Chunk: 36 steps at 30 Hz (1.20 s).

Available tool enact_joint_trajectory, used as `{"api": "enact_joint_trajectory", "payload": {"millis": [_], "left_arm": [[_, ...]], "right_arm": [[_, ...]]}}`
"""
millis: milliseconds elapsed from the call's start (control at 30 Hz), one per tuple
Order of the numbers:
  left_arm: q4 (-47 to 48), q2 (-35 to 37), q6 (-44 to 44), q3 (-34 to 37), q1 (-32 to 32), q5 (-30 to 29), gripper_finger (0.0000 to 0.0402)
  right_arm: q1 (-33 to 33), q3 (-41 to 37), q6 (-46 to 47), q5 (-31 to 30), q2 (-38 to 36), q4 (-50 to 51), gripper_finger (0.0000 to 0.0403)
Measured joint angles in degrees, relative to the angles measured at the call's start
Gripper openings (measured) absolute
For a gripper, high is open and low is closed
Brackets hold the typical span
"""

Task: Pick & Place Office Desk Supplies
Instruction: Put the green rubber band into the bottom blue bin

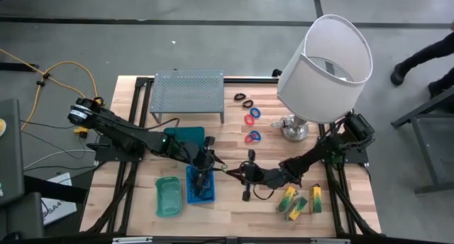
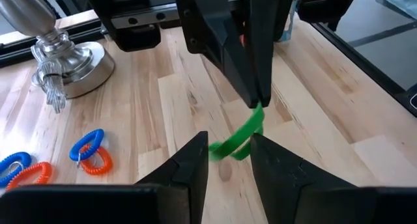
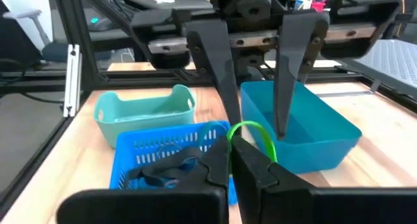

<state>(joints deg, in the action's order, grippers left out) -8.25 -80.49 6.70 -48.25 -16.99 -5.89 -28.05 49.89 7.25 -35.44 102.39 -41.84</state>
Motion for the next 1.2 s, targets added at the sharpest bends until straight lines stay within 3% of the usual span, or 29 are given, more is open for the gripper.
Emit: {"api": "enact_joint_trajectory", "payload": {"millis": [267,667,1200], "left_arm": [[-0.09,0.0,1.51,0.0,0.0,0.0,0.0092],[-0.85,0.0,1.51,0.0,0.0,0.04,0.0006],[-1.2,0.0,1.51,0.0,0.0,0.07,0.0001]], "right_arm": [[0.0,0.0,-0.02,0.02,0.0,-0.05,0.0003],[0.09,0.0,-0.02,-0.11,0.0,-0.03,0.0003],[0.05,0.0,-0.03,-2.32,0.0,-0.03,0.0016]]}}
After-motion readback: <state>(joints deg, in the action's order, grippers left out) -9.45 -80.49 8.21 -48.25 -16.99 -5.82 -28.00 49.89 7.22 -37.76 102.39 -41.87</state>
